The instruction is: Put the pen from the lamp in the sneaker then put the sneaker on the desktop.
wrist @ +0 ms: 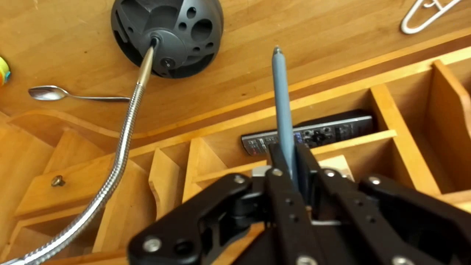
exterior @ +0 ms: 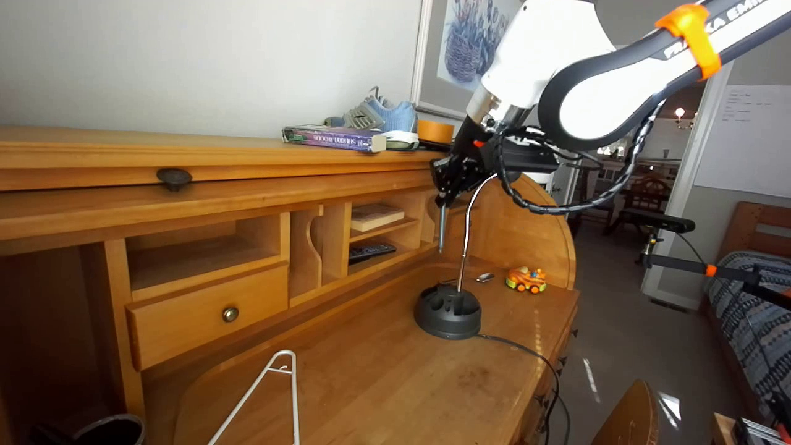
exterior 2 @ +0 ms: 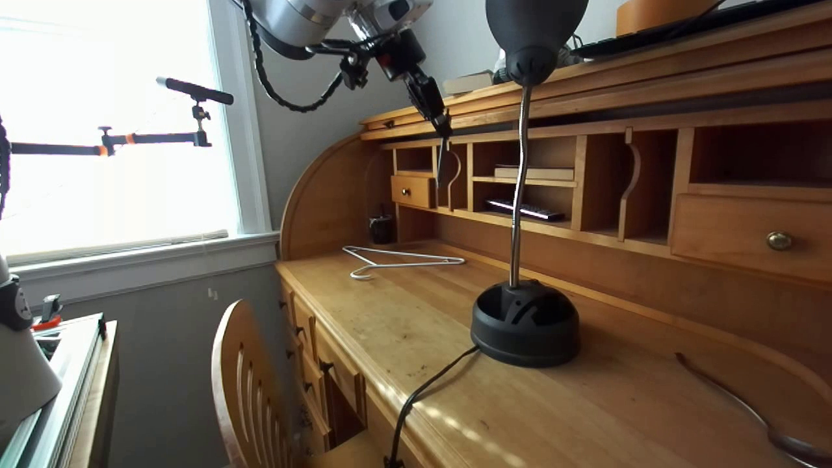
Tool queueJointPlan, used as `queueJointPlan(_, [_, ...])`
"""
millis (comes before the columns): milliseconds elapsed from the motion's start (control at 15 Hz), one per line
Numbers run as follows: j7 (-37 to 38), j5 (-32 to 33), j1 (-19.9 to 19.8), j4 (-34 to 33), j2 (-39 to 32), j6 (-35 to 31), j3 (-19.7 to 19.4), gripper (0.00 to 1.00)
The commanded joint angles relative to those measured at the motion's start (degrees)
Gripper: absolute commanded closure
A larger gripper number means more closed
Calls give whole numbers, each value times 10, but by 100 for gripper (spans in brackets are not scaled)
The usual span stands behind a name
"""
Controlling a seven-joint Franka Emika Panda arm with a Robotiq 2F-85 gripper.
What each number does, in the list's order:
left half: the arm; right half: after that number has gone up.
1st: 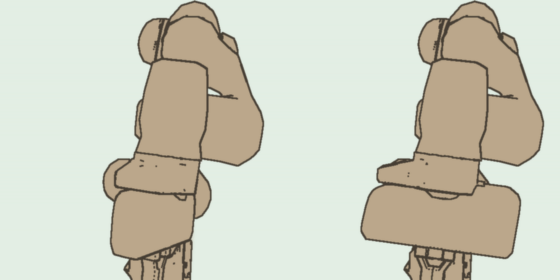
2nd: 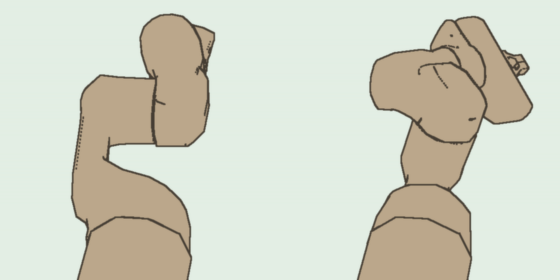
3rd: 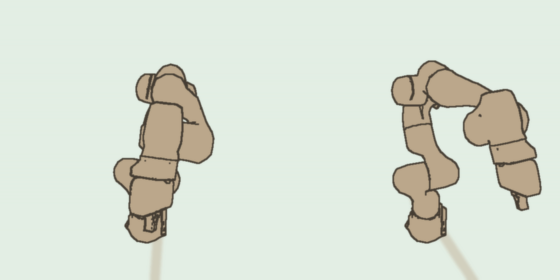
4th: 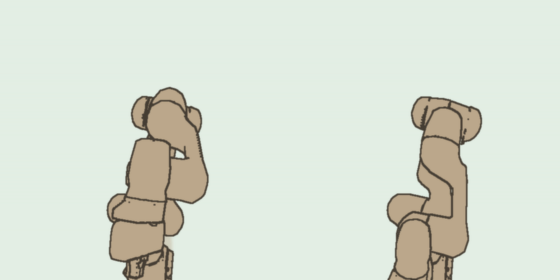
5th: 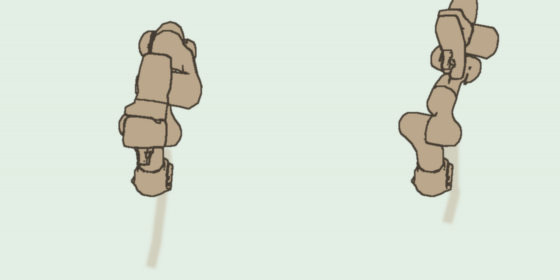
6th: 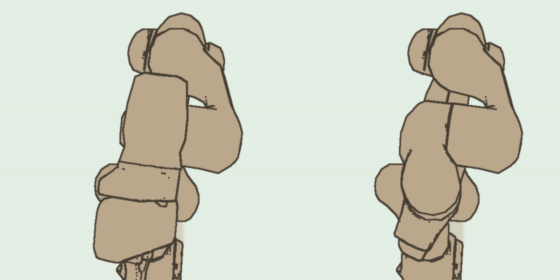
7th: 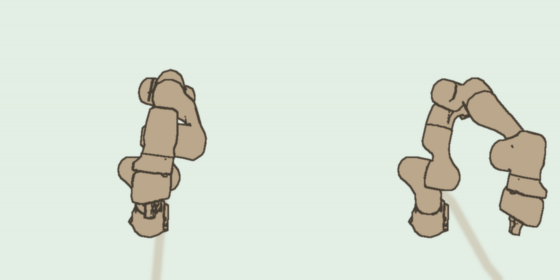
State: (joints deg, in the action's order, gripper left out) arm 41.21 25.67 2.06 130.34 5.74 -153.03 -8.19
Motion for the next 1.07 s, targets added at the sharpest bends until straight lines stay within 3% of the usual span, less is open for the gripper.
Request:
queueJointPlan(0, [-77,-47,-29,30,74,-3,33,97])
queueJointPlan(467, [-163,-110,-66,-18,122,-5,66,97])
queueJointPlan(1000, [-196,-143,-87,-105,100,-51,74,97])
